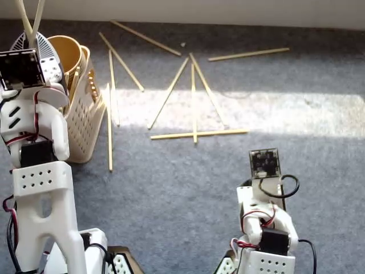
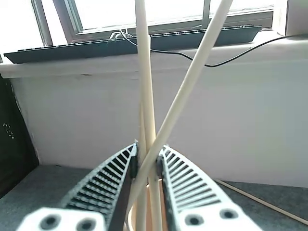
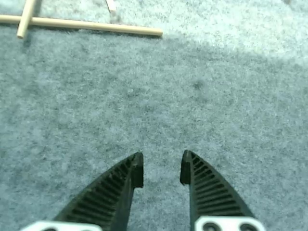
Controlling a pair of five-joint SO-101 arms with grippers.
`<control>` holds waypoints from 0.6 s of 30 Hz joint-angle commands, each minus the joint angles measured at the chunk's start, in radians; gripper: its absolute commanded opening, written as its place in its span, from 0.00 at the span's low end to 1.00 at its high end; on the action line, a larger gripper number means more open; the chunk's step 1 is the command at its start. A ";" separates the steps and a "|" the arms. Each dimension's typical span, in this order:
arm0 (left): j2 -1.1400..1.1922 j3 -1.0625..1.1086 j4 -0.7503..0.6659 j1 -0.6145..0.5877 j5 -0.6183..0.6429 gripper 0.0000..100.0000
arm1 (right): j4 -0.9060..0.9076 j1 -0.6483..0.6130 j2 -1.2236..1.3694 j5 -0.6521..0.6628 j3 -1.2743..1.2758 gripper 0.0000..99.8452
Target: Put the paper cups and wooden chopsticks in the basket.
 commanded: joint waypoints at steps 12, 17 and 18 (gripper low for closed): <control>-0.031 0.117 0.057 0.010 0.095 0.00 | -0.022 -0.005 0.005 0.011 0.001 0.14; -0.031 0.093 0.071 0.002 0.091 0.00 | -0.022 -0.005 0.005 0.011 0.001 0.14; -0.031 0.081 0.078 -0.001 0.091 0.01 | -0.022 -0.005 0.005 0.011 0.001 0.14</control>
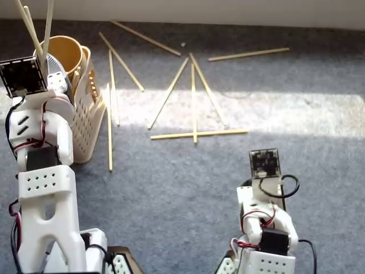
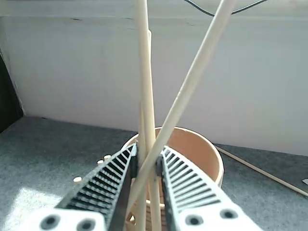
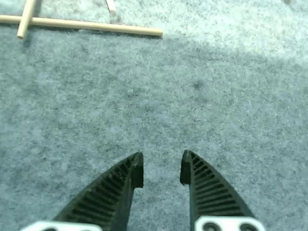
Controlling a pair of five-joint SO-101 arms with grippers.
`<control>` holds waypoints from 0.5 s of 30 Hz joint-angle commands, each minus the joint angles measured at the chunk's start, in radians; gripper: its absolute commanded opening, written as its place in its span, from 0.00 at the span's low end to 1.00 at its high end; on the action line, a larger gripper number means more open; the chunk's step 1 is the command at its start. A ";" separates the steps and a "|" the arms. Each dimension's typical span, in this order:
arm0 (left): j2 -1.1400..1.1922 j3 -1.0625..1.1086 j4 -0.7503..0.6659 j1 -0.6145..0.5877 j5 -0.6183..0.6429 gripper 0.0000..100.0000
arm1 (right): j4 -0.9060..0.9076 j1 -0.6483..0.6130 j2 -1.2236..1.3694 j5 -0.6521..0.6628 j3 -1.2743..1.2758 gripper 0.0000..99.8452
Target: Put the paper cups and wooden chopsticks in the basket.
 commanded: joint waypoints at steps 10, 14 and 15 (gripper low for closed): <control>-0.021 -0.249 0.198 -0.041 0.003 0.22 | -0.022 -0.005 0.005 0.011 0.001 0.14; -0.021 -0.371 0.315 -0.041 0.000 0.22 | -0.022 -0.005 0.005 0.011 0.001 0.14; -0.021 -0.400 0.338 -0.041 0.002 0.22 | -0.022 -0.005 0.005 0.011 0.001 0.14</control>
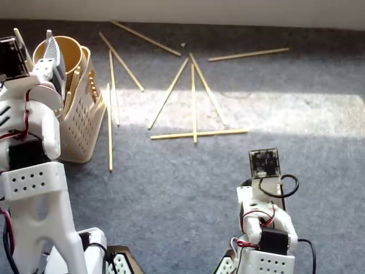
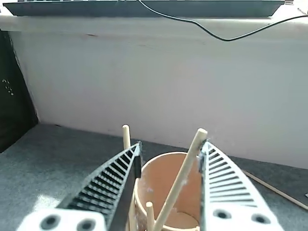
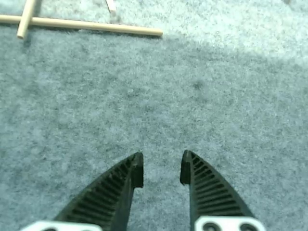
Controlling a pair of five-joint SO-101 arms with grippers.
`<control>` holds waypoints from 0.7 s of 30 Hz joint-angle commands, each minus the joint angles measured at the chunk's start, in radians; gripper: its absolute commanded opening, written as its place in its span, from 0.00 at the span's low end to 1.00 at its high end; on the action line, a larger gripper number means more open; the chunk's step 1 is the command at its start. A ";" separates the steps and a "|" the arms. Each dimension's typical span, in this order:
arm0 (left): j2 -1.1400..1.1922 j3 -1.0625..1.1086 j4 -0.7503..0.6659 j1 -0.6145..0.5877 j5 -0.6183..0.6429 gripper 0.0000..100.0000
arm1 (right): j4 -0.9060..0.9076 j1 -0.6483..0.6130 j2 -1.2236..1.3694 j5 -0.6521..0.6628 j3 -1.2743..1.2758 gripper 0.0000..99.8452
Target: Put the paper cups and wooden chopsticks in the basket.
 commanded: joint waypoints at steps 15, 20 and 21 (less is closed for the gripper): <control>0.058 -0.634 0.666 -0.251 -0.135 0.22 | -0.022 -0.005 0.005 0.011 0.001 0.14; 0.223 -0.817 1.023 0.025 -0.310 0.22 | -0.022 -0.005 0.005 0.011 0.001 0.14; 0.262 -0.858 1.109 0.104 -0.327 0.22 | -0.022 -0.005 0.005 0.011 0.001 0.14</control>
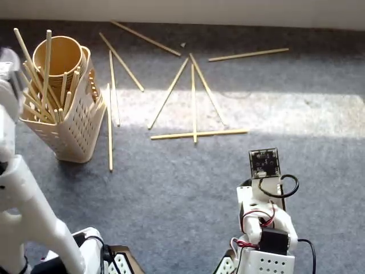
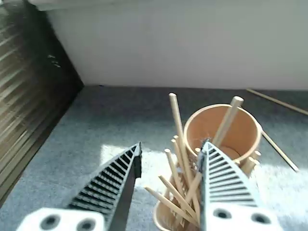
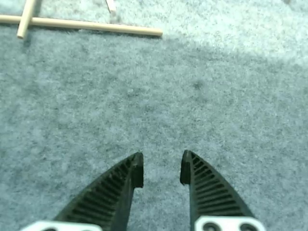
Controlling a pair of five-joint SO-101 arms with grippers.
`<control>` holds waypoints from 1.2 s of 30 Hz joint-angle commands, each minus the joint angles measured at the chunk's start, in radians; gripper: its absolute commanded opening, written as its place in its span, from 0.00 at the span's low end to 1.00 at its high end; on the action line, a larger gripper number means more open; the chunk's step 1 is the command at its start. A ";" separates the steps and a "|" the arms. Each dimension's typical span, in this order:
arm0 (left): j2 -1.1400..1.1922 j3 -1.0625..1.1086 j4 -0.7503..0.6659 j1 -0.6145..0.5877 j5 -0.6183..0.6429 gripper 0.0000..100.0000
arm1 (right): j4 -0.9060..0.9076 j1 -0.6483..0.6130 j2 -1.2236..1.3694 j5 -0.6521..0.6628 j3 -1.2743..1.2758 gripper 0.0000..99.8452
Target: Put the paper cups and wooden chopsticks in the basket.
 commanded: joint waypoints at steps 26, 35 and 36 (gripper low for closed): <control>0.427 0.627 -0.379 0.492 0.218 0.22 | -0.016 -0.053 0.005 0.038 0.031 0.14; 0.634 0.456 -0.262 0.377 0.322 0.25 | -0.016 -0.053 0.005 0.038 0.033 0.14; 0.648 0.449 -0.264 0.366 0.322 0.26 | -0.016 -0.053 0.005 0.038 0.033 0.14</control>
